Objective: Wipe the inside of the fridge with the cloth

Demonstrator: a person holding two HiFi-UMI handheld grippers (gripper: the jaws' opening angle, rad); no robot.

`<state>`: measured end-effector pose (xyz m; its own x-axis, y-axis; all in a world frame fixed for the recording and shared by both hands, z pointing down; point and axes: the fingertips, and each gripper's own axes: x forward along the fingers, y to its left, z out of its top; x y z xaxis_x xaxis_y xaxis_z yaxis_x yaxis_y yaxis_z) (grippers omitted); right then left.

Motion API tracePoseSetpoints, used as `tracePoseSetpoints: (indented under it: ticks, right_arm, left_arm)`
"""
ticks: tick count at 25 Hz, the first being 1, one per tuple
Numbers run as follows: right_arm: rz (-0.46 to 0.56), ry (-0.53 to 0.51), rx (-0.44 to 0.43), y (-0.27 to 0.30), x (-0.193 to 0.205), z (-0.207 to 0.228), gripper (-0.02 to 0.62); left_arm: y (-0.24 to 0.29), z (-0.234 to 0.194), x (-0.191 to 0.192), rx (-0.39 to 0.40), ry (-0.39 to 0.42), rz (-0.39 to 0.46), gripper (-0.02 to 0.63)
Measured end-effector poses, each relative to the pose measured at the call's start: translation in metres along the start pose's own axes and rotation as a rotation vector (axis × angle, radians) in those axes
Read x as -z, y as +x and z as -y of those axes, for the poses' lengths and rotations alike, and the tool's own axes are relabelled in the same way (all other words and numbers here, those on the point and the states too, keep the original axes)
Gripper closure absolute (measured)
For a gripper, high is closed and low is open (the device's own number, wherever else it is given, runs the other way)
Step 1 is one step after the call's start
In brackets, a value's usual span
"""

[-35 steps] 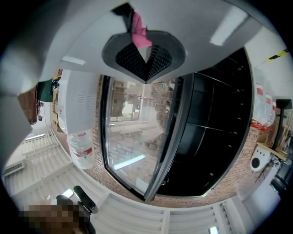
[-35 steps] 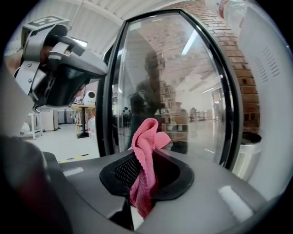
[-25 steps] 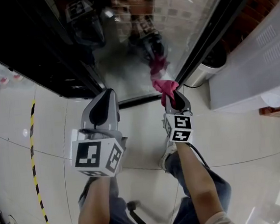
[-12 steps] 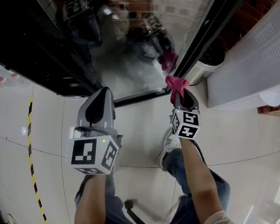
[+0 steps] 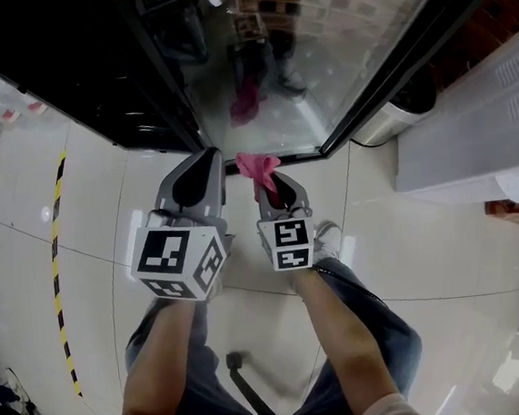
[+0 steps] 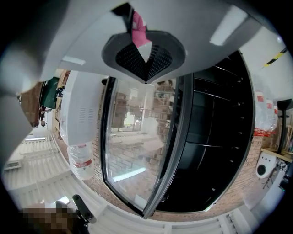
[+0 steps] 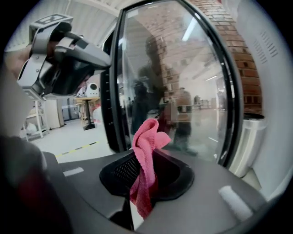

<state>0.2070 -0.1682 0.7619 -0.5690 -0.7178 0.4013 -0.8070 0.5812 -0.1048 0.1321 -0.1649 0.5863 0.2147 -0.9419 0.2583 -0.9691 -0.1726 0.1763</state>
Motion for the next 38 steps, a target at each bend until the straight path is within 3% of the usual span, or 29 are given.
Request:
tracePoseSetpoints:
  ticks: [4,8,15,23,29,33,38]
  right_arm:
    - [-0.057,-0.042,-0.097,0.021,0.014,-0.045,0.523]
    - [-0.106,-0.092,-0.106,0.038,0.029,-0.054,0.523]
    - [-0.165,-0.120,-0.013,0.050,0.058,-0.011,0.523]
    - [-0.214,-0.016,0.196,0.025,0.081,0.095,0.523]
    - [-0.240,0.001,0.307,0.003,0.091,0.156,0.523]
    - [-0.238,0.033,0.358,-0.008,0.098,0.175,0.525]
    - [-0.195,0.026,0.349,-0.015,0.077,0.169,0.525]
  left_arm:
    - [-0.008,-0.007,0.013,0.017,-0.010,-0.038,0.612]
    - [-0.019,-0.015,0.003,0.025,-0.022,-0.007,0.612]
    - [-0.024,-0.021,-0.007,0.033,-0.032,0.004,0.612]
    - [-0.021,-0.014,-0.006,0.043,-0.014,-0.003,0.612]
    - [-0.015,-0.010,-0.007,0.040,-0.011,-0.002,0.612]
    - [-0.014,-0.007,-0.004,0.041,-0.007,-0.003,0.612]
    - [-0.009,-0.002,-0.003,0.044,-0.013,0.001,0.612]
